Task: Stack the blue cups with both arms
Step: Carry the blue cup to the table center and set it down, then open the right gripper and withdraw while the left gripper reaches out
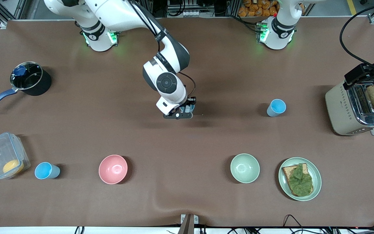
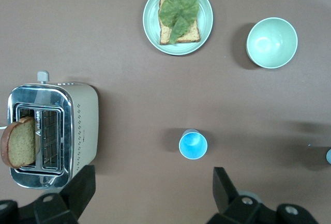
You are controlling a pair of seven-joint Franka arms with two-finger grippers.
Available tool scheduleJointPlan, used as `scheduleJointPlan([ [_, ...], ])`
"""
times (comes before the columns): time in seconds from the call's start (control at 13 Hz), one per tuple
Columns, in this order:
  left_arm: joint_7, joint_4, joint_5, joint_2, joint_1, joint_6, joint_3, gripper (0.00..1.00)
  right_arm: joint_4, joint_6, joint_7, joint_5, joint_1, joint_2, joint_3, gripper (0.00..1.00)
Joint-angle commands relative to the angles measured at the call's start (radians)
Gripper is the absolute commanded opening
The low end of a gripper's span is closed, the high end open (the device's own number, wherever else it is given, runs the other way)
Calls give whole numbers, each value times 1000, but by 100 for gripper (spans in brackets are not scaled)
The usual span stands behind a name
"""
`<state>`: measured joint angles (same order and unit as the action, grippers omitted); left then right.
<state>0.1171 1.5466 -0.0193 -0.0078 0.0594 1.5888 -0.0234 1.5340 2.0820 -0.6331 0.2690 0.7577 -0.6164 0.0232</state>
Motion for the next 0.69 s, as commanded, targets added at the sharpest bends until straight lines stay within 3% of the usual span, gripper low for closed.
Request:
scheduleJointPlan([
  [0.0, -20, -3, 36, 12, 0, 7, 2, 100, -38, -162, -14, 4, -79, 105, 33, 100],
  [0.31, -19, -8, 56, 89, -6, 8, 2, 100, -184, -494, 4, 3, -271, 167, 80, 100],
  [0.62, -17, -3, 76, 103, 7, 16, 7, 100, -199, -630, 207, -28, -421, 254, 86, 100],
])
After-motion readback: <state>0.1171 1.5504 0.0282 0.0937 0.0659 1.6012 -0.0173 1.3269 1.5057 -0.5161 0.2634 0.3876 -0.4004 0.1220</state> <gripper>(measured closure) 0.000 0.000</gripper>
